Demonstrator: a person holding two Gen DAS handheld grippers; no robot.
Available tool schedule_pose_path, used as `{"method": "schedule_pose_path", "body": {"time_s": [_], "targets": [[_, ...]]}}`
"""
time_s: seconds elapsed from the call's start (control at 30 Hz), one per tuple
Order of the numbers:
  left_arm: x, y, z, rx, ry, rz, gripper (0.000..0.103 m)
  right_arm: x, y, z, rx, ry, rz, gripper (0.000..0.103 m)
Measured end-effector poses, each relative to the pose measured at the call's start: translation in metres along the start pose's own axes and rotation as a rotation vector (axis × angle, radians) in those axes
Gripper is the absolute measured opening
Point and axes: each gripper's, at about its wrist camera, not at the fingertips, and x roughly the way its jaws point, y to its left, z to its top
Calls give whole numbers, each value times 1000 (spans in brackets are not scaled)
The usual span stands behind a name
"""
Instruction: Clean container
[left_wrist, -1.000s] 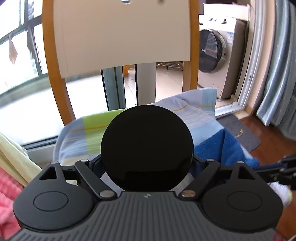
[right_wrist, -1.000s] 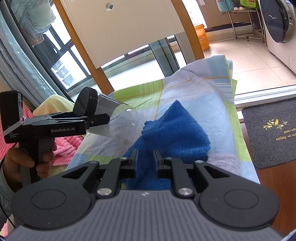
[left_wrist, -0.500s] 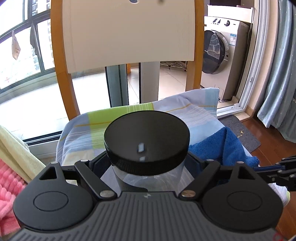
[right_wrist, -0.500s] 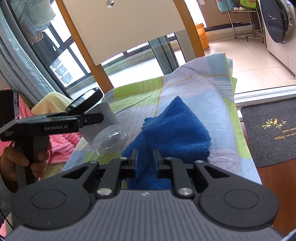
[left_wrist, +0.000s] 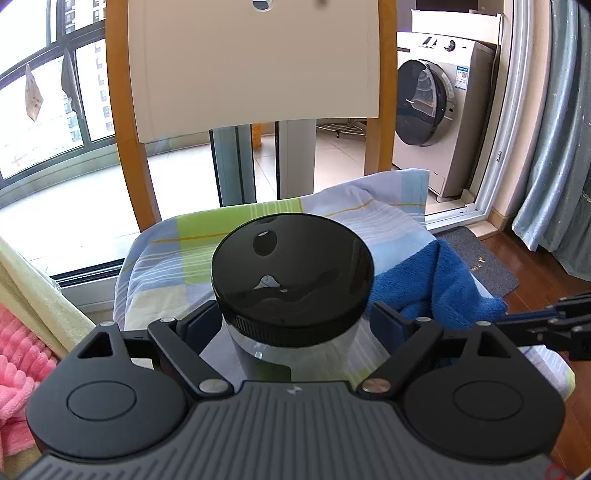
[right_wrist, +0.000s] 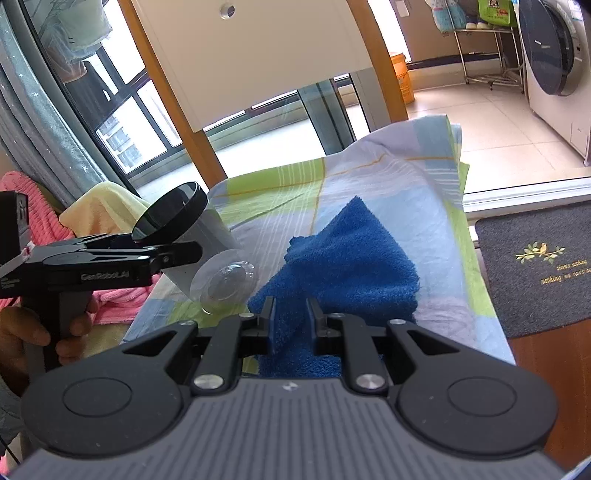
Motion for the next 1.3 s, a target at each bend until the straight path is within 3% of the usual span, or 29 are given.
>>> {"method": "schedule_pose_path", "body": {"time_s": [0.27,0.5,0.67,0.93,1.3], "targets": [[-35,12,-16,-53,22,-12,101,-8,7,-2,-10,-7,-19,16],[-27,5,-35,-88,117,24,101,-10,21,-7,-46,8,-38,16],[-27,-3,-42,-73,138,49,101,-18,28,-13,-59,12,-54,16],[-51,-12,-45,-59,112,67,102,-33,36,-19,-57,0,-89,16],[-86,-28,-47,52,50,105,102,-51,58,-29,-80,-7,-93,16]]}}
